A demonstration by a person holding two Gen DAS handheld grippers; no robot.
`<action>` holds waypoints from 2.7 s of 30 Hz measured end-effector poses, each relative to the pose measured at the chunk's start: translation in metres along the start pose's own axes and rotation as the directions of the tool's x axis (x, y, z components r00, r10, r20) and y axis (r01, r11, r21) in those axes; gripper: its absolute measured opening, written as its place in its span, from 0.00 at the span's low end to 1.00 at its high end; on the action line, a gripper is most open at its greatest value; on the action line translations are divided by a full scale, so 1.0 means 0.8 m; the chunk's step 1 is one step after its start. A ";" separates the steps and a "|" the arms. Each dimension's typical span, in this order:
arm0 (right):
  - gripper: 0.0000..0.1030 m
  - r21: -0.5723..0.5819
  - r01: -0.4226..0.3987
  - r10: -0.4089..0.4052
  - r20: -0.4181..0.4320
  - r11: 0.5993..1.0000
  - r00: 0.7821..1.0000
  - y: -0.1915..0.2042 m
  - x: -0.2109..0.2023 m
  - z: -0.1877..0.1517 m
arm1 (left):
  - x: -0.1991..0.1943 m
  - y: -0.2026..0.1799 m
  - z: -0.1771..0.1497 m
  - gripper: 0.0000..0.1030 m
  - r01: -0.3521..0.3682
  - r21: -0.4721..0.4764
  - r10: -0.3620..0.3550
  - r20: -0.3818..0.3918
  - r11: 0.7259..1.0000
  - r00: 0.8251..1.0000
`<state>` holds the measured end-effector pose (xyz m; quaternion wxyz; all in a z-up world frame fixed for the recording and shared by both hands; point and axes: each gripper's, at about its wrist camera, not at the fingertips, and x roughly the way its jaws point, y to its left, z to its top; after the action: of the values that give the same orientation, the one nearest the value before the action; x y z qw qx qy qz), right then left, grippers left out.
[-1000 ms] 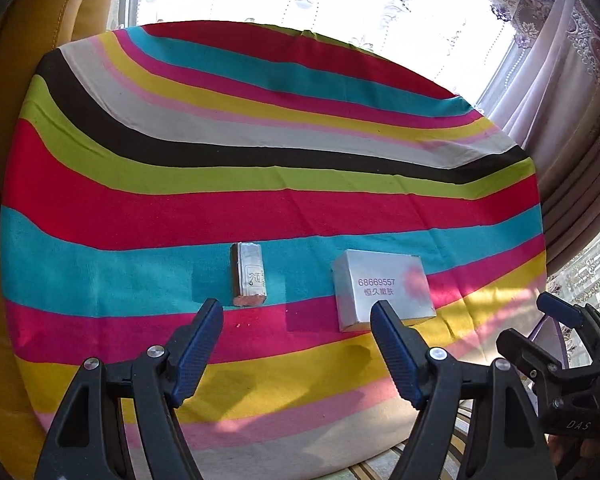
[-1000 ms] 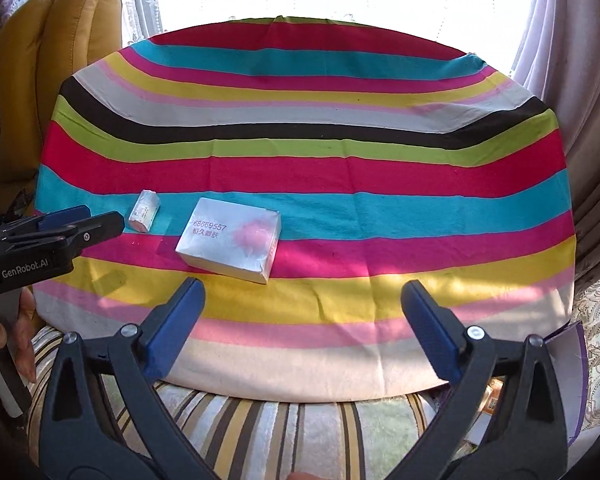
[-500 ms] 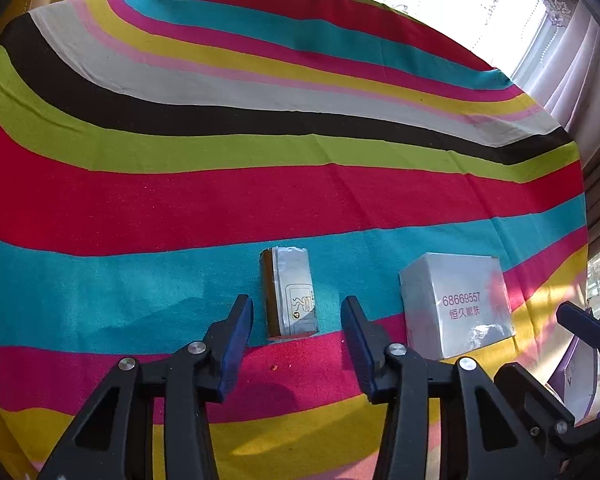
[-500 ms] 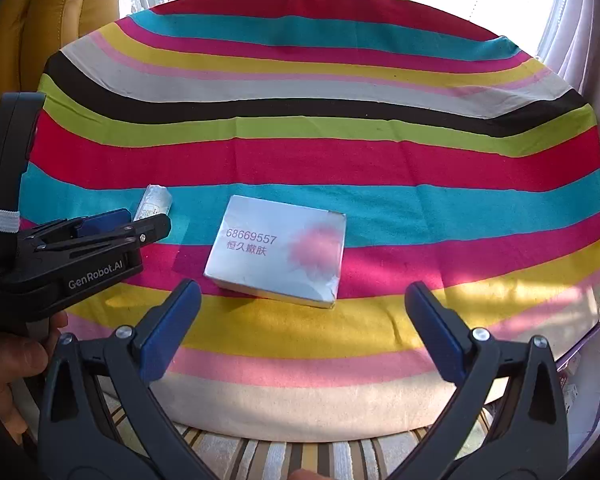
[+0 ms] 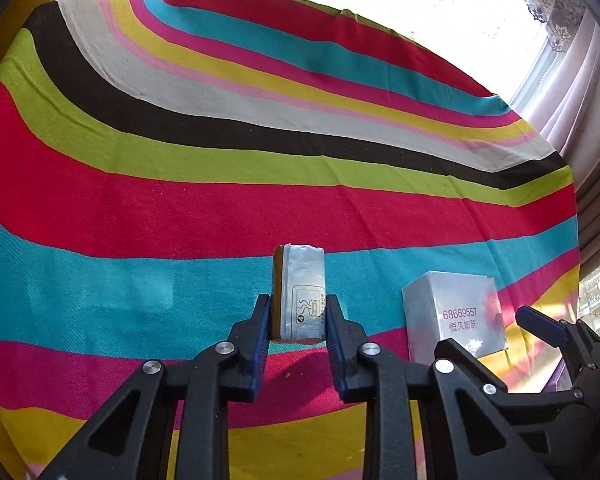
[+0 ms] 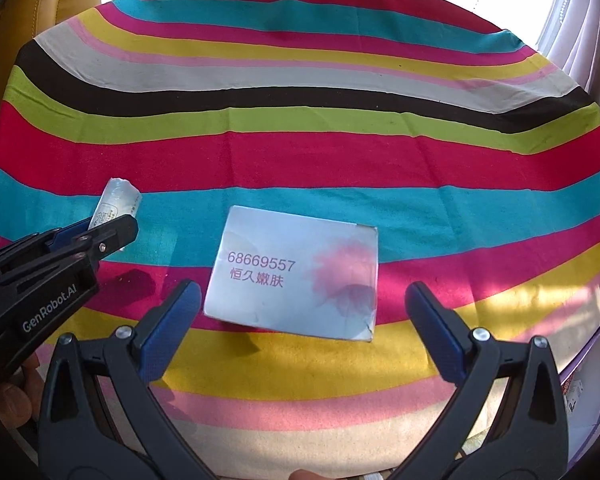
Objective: Organize objects
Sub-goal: 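Grasp the small white vial with the left gripper while the right grasps the pink-printed white box, then carry the white vial and pink-printed white box over the storage box, then open both grippers to release the vial and box into the storage box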
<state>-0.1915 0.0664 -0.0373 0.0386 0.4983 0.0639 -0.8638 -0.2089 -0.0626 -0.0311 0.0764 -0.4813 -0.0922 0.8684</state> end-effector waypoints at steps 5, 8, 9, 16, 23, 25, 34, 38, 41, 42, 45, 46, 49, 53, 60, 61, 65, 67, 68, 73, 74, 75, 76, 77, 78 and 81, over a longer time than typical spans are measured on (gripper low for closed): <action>0.99 -0.013 0.023 -0.023 -0.016 1.000 1.000 0.004 0.021 0.006 | -0.006 -0.005 -0.006 0.26 0.014 0.006 -0.014 0.002 1.000 1.000; 0.91 -0.020 0.032 -0.032 -0.012 0.999 0.999 0.001 0.025 0.007 | -0.011 -0.013 -0.008 0.26 0.027 0.009 -0.027 0.004 1.000 1.000; 0.91 -0.017 0.034 -0.034 -0.010 0.999 0.999 -0.001 0.024 0.007 | -0.012 -0.016 -0.008 0.26 0.031 0.008 -0.031 0.004 0.999 1.000; 0.91 -0.002 0.073 -0.072 0.030 0.997 0.997 -0.025 -0.001 0.002 | -0.024 -0.045 -0.011 0.26 0.068 0.026 -0.068 0.003 0.997 0.998; 0.91 0.057 0.107 -0.110 0.059 0.993 0.992 -0.073 -0.035 -0.010 | -0.044 -0.095 -0.018 0.26 0.111 0.101 -0.111 -0.005 0.989 0.994; 0.91 0.071 0.118 -0.123 0.070 0.990 0.990 -0.086 -0.046 -0.013 | -0.048 -0.113 -0.021 0.26 0.118 0.131 -0.118 -0.008 0.984 0.993; 0.91 0.138 0.145 -0.160 0.107 0.980 0.981 -0.144 -0.091 -0.037 | -0.061 -0.187 -0.040 0.26 0.182 0.215 -0.179 -0.033 0.960 0.983; 0.91 0.158 0.173 -0.194 0.125 0.972 0.973 -0.172 -0.110 -0.053 | -0.064 -0.220 -0.051 0.26 0.216 0.246 -0.209 -0.055 0.945 0.976; 0.91 0.181 0.192 -0.216 0.127 0.965 0.968 -0.196 -0.123 -0.066 | -0.065 -0.244 -0.060 0.26 0.239 0.271 -0.228 -0.071 0.933 0.971; 0.91 0.188 0.198 -0.224 0.127 0.962 0.966 -0.203 -0.127 -0.070 | -0.067 -0.252 -0.063 0.26 0.247 0.279 -0.235 -0.077 0.928 0.969; 0.91 0.211 0.210 -0.240 0.125 0.955 0.963 -0.227 -0.139 -0.086 | -0.072 -0.276 -0.072 0.26 0.267 0.303 -0.251 -0.094 0.915 0.964; 0.91 0.219 0.214 -0.245 0.124 0.952 0.962 -0.234 -0.142 -0.092 | -0.073 -0.283 -0.076 0.26 0.278 0.310 -0.259 -0.101 0.909 0.961; 0.91 0.246 0.225 -0.259 0.113 0.943 0.959 -0.257 -0.153 -0.109 | -0.079 -0.305 -0.086 0.26 0.304 0.330 -0.279 -0.123 0.894 0.952; 0.91 0.283 0.241 -0.280 0.106 0.928 0.954 -0.286 -0.169 -0.131 | -0.084 -0.336 -0.103 0.26 0.333 0.364 -0.299 -0.150 0.870 0.943; 0.91 0.347 0.288 -0.334 0.080 0.893 0.939 -0.342 -0.195 -0.171 | -0.095 -0.393 -0.133 0.26 0.396 0.413 -0.341 -0.202 0.820 0.918; 0.91 0.354 0.295 -0.341 0.076 0.888 0.937 -0.349 -0.199 -0.178 | -0.096 -0.400 -0.137 0.26 0.407 0.419 -0.347 -0.214 0.812 0.913; 0.91 0.381 0.318 -0.365 0.056 0.868 0.929 -0.375 -0.209 -0.202 | -0.099 -0.428 -0.153 0.26 0.440 0.437 -0.365 -0.247 0.785 0.898; 0.91 0.392 0.326 -0.372 0.047 0.860 0.927 -0.387 -0.213 -0.213 | -0.101 -0.441 -0.163 0.26 0.451 0.445 -0.367 -0.265 0.774 0.892; 0.91 0.396 0.331 -0.377 0.044 0.857 0.925 -0.391 -0.216 -0.218 | -0.101 -0.447 -0.168 0.26 0.457 0.447 -0.369 -0.273 0.769 0.888; 0.91 0.410 0.348 -0.392 0.028 0.843 0.919 -0.410 -0.223 -0.238 | -0.101 -0.467 -0.186 0.27 0.501 0.436 -0.391 -0.321 0.748 0.863; 0.91 0.413 0.351 -0.396 0.025 0.840 0.918 -0.414 -0.225 -0.241 | -0.100 -0.470 -0.188 0.27 0.509 0.432 -0.395 -0.330 0.744 0.857; 0.91 0.414 0.355 -0.399 0.023 0.838 0.917 -0.416 -0.226 -0.244 | -0.100 -0.473 -0.191 0.27 0.514 0.433 -0.396 -0.338 0.741 0.854; 0.91 0.415 0.358 -0.401 0.019 0.836 0.916 -0.418 -0.227 -0.247 | -0.100 -0.476 -0.194 0.27 0.520 0.432 -0.398 -0.345 0.737 0.850; 0.92 0.417 0.361 -0.403 0.013 0.834 0.915 -0.420 -0.228 -0.250 | -0.100 -0.477 -0.196 0.27 0.527 0.429 -0.402 -0.352 0.734 0.845; 0.92 0.420 0.363 -0.404 0.008 0.832 0.915 -0.422 -0.228 -0.252 | -0.100 -0.479 -0.197 0.28 0.533 0.423 -0.405 -0.358 0.732 0.841; 0.92 0.434 0.363 -0.399 -0.009 0.825 0.917 -0.428 -0.229 -0.258 | -0.098 -0.481 -0.202 0.34 0.548 0.411 -0.408 -0.382 0.729 0.829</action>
<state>0.0321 0.4363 0.0440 -0.2420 0.4357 -0.0300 -0.8664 -0.0138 0.3078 0.0391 0.4336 -0.5153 0.0270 0.7387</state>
